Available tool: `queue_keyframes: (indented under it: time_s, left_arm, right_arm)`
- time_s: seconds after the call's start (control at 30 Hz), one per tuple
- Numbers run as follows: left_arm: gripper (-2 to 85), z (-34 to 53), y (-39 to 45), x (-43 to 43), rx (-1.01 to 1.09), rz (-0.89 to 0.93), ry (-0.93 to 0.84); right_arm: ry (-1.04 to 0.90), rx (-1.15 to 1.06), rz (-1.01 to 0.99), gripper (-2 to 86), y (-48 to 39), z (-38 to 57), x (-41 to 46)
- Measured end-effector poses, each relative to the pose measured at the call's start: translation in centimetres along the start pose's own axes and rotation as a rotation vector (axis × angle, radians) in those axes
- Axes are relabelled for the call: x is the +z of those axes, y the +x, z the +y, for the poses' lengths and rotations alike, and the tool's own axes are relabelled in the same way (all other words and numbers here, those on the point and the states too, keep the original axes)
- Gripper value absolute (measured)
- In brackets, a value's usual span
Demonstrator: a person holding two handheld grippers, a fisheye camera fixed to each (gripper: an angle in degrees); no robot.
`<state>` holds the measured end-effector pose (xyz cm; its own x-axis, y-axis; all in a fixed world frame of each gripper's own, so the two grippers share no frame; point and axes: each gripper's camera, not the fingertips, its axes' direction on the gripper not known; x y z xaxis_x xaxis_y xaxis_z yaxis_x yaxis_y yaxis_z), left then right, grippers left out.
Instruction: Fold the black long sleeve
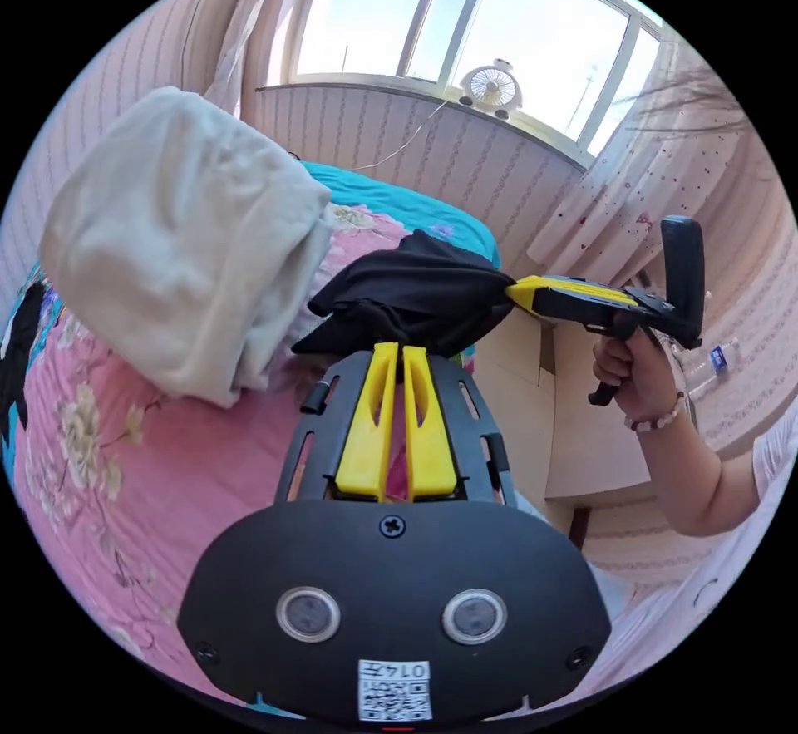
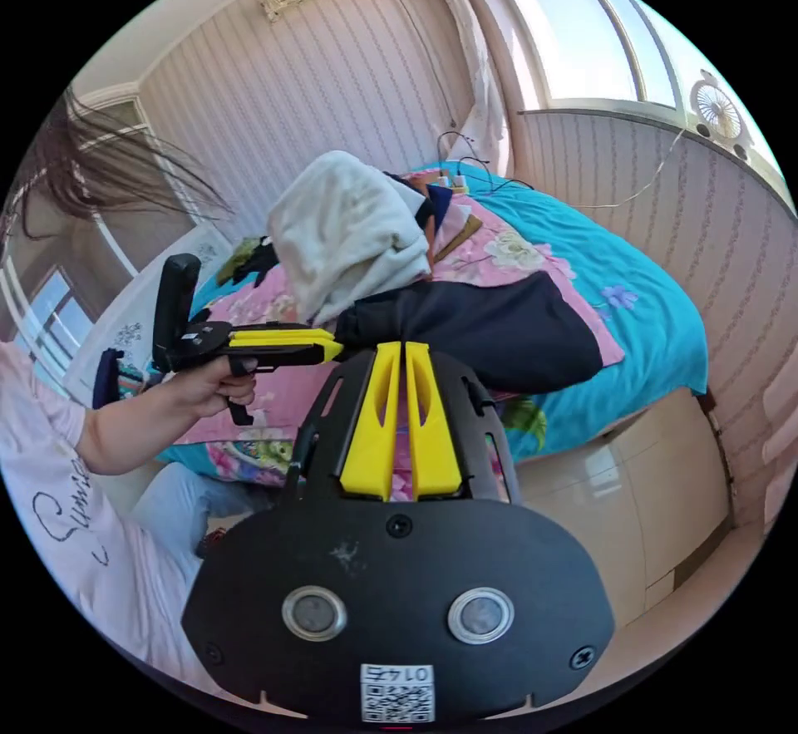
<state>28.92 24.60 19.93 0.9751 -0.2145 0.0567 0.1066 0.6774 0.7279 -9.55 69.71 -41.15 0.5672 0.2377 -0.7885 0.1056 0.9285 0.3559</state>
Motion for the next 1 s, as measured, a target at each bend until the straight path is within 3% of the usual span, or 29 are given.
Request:
queue_keyframes:
  time_s: [0.3, 0.4, 0.5, 0.6, 0.9, 1.0]
  left_arm:
    - [-0.7, 12.6, -5.4, -28.2, -0.237, -0.353, 0.093]
    - [-0.7, 14.3, -6.4, -40.0, -0.291, -0.456, 0.266]
    - [-0.7, 14.9, -5.7, -48.5, -0.222, -0.501, 0.318]
    - [-0.7, 16.2, -6.5, -51.0, -0.208, -0.448, 0.272]
    - [-0.2, 27.4, -14.2, -37.9, -0.496, -0.238, -0.136]
    - [-0.1, 29.4, -14.6, -38.3, -0.498, -0.191, -0.137]
  right_arm:
    - [-0.107, -0.325, -0.5, 0.3, -23.4, -3.4, 3.3]
    - [-0.037, -0.431, -0.616, 0.2, -32.8, -7.1, 3.5]
    - [0.066, -0.46, -0.701, 0.3, -40.2, -10.5, 2.2]
    - [0.06, -0.474, -0.708, 0.3, -45.3, -11.6, 2.6]
    - [-0.562, -0.338, -0.337, 0.2, -50.2, -3.0, 17.6]
    - [-0.659, -0.313, -0.281, 0.9, -52.2, -2.0, 18.8]
